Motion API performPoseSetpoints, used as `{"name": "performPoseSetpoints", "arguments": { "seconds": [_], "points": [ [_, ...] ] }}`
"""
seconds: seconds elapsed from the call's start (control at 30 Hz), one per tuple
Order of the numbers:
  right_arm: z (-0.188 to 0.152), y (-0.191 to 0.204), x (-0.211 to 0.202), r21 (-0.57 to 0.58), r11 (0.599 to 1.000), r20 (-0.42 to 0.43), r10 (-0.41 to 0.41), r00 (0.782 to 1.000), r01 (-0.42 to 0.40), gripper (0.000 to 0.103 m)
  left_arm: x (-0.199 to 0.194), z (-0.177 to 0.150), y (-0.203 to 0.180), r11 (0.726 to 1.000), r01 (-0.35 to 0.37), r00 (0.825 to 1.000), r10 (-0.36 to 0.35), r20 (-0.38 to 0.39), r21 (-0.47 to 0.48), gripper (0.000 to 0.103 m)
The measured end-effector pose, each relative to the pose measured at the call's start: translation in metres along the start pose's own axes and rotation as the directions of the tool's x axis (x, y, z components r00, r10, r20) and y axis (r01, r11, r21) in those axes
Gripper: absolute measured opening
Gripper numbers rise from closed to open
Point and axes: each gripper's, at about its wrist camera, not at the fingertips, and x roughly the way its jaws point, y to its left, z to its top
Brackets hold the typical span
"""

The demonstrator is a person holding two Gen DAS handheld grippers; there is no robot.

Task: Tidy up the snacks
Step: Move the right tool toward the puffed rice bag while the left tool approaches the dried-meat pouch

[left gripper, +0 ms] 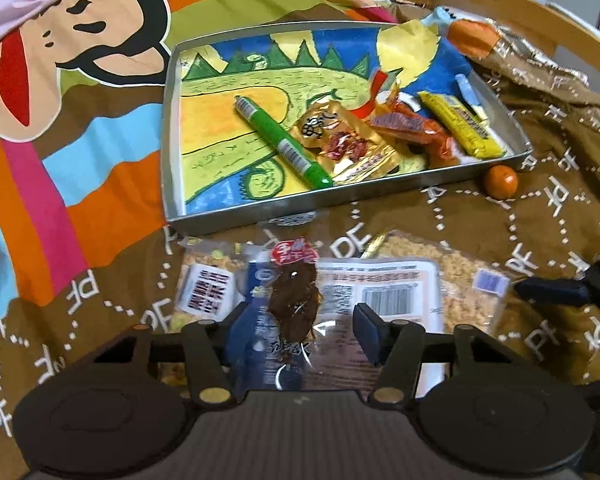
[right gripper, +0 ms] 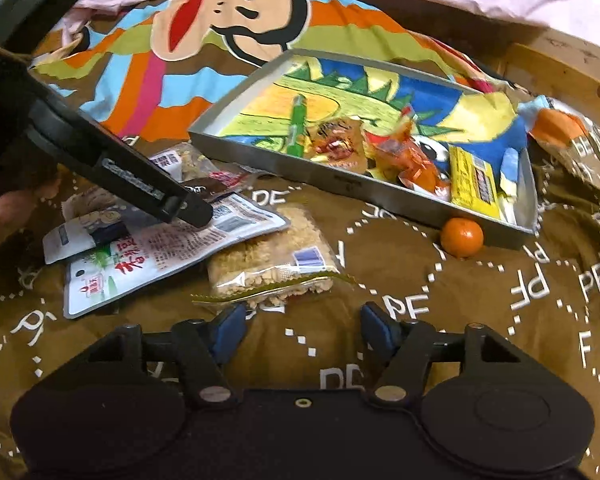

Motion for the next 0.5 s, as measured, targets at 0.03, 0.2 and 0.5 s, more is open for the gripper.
{"name": "performPoseSetpoints", "arguments": {
  "seconds": [0.03, 0.2, 0.5],
  "points": [
    [0.000, 0.004, -0.001, -0.038, 0.999, 0.014, 0.000, 1.000, 0.000, 0.077, 0.001, 0.000, 0.002, 1.000, -0.007, 1.000, 0.007, -0.007, -0.005, 0.058],
    [0.003, 0.021, 0.002, -0.180, 0.984, 0.057, 0.014, 0.998, -0.004, 0.086, 0.006, -0.001, 0.015, 0.997, 0.030, 0.999, -0.031, -0.023, -0.069, 0.060],
    [0.006, 0.033, -0.001, -0.162, 0.983, 0.047, 0.093, 0.995, -0.084, 0.097, 0.023, 0.013, 0.018, 0.991, 0.047, 0.998, -0.051, -0.028, -0.123, 0.052]
  ]
}}
